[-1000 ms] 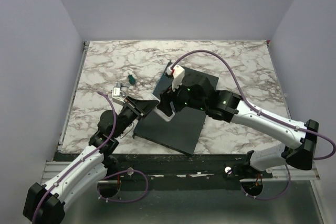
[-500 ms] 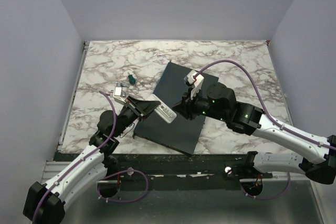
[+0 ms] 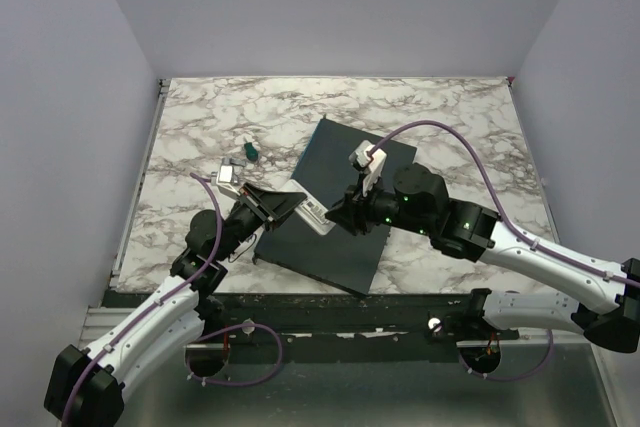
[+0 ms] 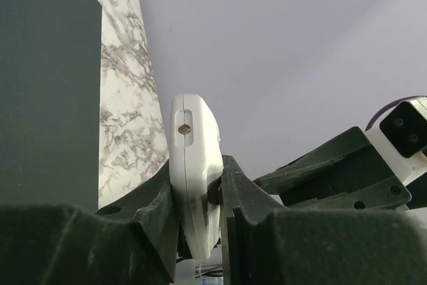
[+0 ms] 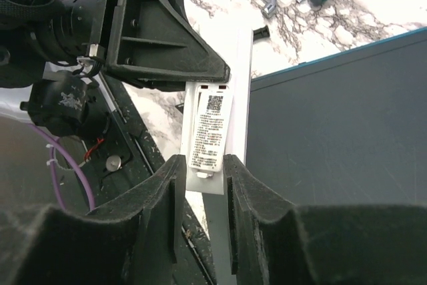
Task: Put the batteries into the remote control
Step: Load the battery cover into the remote control.
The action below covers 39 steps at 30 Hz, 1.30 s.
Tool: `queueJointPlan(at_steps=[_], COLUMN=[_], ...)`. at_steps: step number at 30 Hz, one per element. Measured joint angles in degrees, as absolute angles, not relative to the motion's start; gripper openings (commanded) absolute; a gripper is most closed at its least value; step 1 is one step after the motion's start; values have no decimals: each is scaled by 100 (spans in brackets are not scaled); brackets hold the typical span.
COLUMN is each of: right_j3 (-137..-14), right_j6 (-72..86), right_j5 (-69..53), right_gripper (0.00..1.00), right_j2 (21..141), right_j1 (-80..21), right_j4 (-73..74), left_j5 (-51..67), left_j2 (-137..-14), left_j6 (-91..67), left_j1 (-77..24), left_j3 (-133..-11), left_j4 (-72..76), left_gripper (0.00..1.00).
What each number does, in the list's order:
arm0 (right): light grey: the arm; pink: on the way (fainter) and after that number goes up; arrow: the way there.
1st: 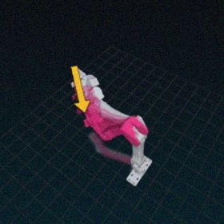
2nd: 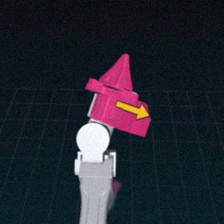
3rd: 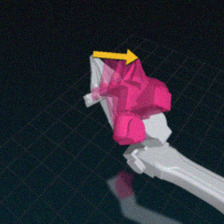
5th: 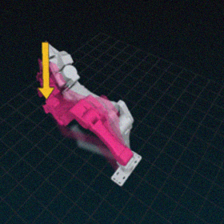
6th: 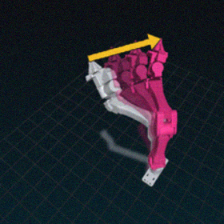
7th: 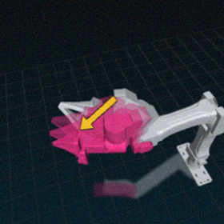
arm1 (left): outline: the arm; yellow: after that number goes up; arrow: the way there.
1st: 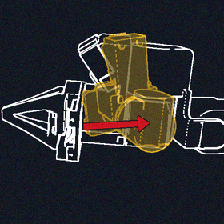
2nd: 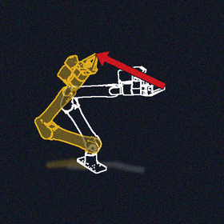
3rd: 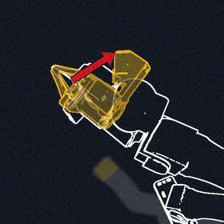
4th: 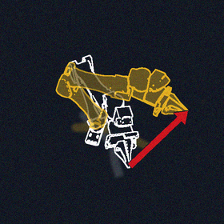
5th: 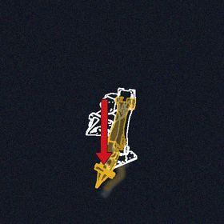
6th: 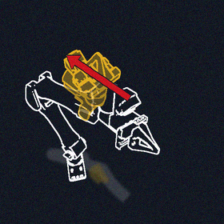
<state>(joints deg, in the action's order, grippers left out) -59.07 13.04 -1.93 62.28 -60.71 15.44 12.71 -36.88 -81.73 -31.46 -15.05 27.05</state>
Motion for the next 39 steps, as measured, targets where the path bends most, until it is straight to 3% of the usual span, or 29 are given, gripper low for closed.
queueJointPlan(at_steps=[9,14,25,29,39], right_j3=[-5909,-5927,-5953,-5961,-5972], right_j6=[1310,1319,1323,1321,1317], right_j5=[126,187,187,187,187], right_gripper=[31,37,38,44,44], right_j2=[6364,6519,6619,6676,6744], right_j1=[-6071,-6071,-6071,-6071,-6071], right_j4=[1347,1332,1328,1328,1328], left_j5=[1295,1295,1297,1297,1295], left_j2=[-3767,-3767,-3767,-3767,-3754], left_j6=[-8182,-8195,-8195,-8197,-8197], left_j1=[-3146,-3146,-3146,-3146,-3146], left_j3=[-1505,-1505,-1505,-1505,-1498], left_j4=[2821,2825,2827,2836,2860], left_gripper=[1,1,1,1,2])
